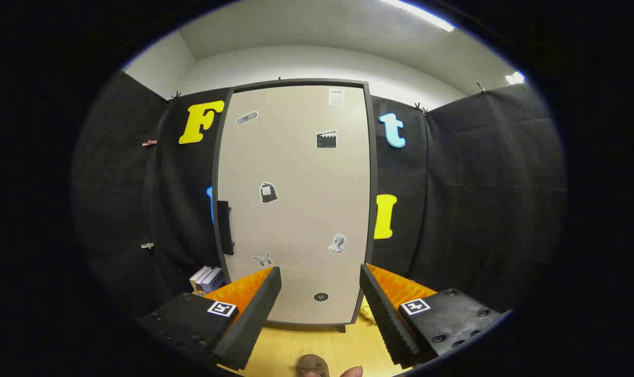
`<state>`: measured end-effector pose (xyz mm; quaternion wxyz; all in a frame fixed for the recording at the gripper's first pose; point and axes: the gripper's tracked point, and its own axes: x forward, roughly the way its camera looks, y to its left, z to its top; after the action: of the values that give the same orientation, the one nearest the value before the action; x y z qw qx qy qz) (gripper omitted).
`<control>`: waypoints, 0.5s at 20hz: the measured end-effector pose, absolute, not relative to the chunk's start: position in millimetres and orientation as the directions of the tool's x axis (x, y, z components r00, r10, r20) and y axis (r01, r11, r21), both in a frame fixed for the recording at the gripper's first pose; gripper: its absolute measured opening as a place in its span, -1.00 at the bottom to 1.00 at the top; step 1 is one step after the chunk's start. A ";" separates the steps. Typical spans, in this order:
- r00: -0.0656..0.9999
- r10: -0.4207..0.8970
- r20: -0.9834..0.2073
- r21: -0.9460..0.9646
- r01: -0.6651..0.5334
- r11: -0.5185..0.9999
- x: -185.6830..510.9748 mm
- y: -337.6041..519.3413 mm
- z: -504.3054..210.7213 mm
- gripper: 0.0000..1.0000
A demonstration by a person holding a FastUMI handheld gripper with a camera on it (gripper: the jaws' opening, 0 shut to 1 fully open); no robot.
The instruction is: Open the shoe cabinet door, grab the shoes and put them into the shoe cabinet, then close the shoe cabinet door.
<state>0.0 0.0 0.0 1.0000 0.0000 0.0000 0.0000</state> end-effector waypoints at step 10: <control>1.000 -0.003 -0.001 0.001 0.003 1.000 0.7 -3.1 -1.0 0.96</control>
<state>0.7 -3.1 -1.0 1.0000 0.0005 0.0005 -0.0016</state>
